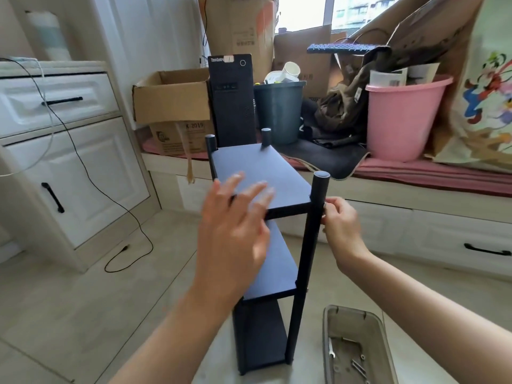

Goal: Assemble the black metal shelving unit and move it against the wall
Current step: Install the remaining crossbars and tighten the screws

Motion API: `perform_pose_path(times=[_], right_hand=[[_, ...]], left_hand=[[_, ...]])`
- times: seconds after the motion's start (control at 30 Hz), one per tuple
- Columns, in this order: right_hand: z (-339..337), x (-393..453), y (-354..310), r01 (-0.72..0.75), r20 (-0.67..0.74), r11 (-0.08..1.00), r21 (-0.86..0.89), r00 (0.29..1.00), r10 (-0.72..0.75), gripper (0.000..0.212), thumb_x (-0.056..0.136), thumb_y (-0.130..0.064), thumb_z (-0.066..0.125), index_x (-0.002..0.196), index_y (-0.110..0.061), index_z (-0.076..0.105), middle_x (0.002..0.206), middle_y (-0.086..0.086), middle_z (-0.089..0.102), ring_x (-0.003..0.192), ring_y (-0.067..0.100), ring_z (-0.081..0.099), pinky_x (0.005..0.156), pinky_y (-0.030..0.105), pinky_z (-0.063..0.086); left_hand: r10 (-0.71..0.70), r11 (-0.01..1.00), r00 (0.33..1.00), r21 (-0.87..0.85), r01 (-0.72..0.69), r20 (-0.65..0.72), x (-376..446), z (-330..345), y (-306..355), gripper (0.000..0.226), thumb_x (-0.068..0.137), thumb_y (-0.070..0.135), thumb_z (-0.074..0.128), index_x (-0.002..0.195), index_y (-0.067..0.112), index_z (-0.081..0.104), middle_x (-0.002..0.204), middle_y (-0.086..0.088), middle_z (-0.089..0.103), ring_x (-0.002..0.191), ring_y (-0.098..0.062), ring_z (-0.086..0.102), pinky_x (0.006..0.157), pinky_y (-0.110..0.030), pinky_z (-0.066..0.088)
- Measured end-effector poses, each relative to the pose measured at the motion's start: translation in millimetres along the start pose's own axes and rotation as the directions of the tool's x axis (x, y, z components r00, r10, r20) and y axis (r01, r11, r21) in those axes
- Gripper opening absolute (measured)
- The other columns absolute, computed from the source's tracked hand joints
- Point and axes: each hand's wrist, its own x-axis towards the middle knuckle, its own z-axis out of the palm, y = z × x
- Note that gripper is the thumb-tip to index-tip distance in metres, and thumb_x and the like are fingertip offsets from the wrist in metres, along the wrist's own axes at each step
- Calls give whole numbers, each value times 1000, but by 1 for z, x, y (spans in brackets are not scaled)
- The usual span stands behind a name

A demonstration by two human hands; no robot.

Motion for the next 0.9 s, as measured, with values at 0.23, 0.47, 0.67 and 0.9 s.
perform_pose_path(times=[0.23, 0.47, 0.67, 0.9], right_hand=[[1, -47, -56, 571, -125, 820, -22, 813, -569, 39, 79, 6, 44, 95, -30, 49, 75, -8, 37, 70, 13, 37, 63, 23, 35], [37, -81, -50, 49, 158, 991, 123, 985, -68, 15, 91, -6, 56, 81, -15, 51, 69, -3, 46, 60, 10, 42, 58, 25, 41], [43, -75, -48, -317, 255, 903, 289, 935, 247, 24, 94, -27, 66, 102, -5, 61, 77, 5, 57, 70, 18, 59, 64, 28, 56], [53, -72, -49, -498, 391, 752, 432, 855, 341, 35, 86, -35, 73, 112, -12, 66, 105, 15, 72, 92, 27, 73, 75, 36, 61]], left_hand=[[-513, 750, 828, -351, 560, 225, -15, -22, -34, 60, 86, 31, 65, 141, 22, 43, 137, 15, 41, 135, -5, 40, 115, -27, 33], [-479, 592, 672, -358, 723, 565, -33, -30, -59, 77, 88, 34, 73, 151, 40, 30, 141, 19, 50, 128, 8, 48, 109, -23, 39], [-434, 603, 668, -357, 714, 605, -36, -27, -60, 73, 91, 40, 70, 150, 53, 29, 129, 25, 58, 122, 11, 52, 103, -15, 39], [-404, 578, 677, -402, 710, 616, -33, -15, -48, 66, 97, 17, 64, 140, 59, 35, 120, 24, 67, 110, 1, 65, 94, -14, 50]])
